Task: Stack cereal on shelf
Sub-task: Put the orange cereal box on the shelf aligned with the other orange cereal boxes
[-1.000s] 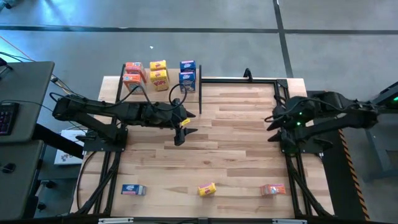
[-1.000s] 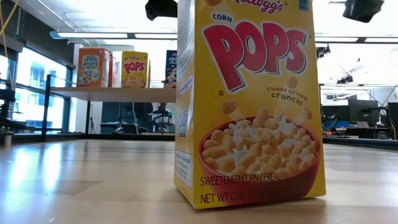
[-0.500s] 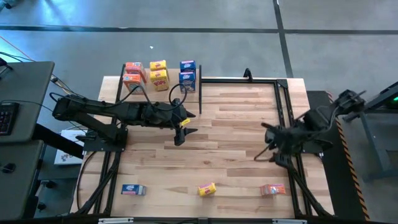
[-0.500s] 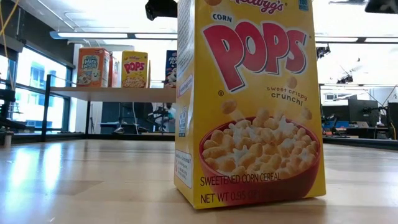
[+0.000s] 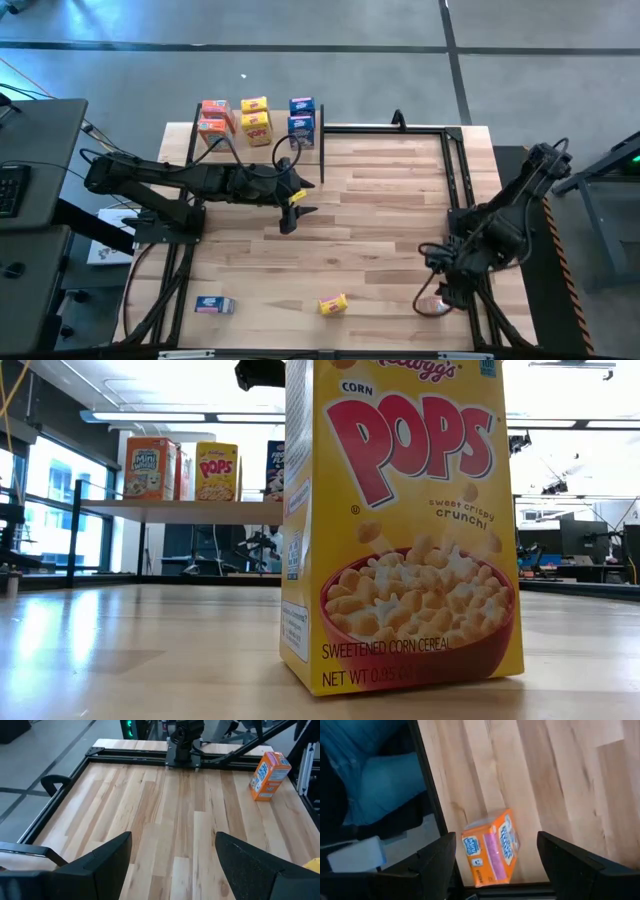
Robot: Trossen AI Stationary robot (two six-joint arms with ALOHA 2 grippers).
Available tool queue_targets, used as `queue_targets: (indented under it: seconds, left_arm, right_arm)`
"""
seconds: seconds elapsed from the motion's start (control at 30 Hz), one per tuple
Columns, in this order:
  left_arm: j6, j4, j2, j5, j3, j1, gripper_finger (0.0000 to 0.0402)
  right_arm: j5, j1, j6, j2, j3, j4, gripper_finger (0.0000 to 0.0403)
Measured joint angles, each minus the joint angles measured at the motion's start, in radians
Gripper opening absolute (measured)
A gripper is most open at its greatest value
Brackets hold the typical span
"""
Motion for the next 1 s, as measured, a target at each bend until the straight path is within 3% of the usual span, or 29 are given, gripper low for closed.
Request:
queue_targets:
  seconds: [0.4, 1.0]
  left_arm:
    - [0.002, 0.004, 0.0, -0.002, 0.0, 0.005, 0.0278]
    - [-0.006, 0.009, 0.0, -0.003, 0.0, 0.027, 0.0278]
  right_arm:
    - [-0.002, 0.138, 0.115, 0.157, 0.0, 0.02, 0.0271]
    - [-0.029, 0.175, 0.162, 0.277, 0.0, 0.025, 0.0271]
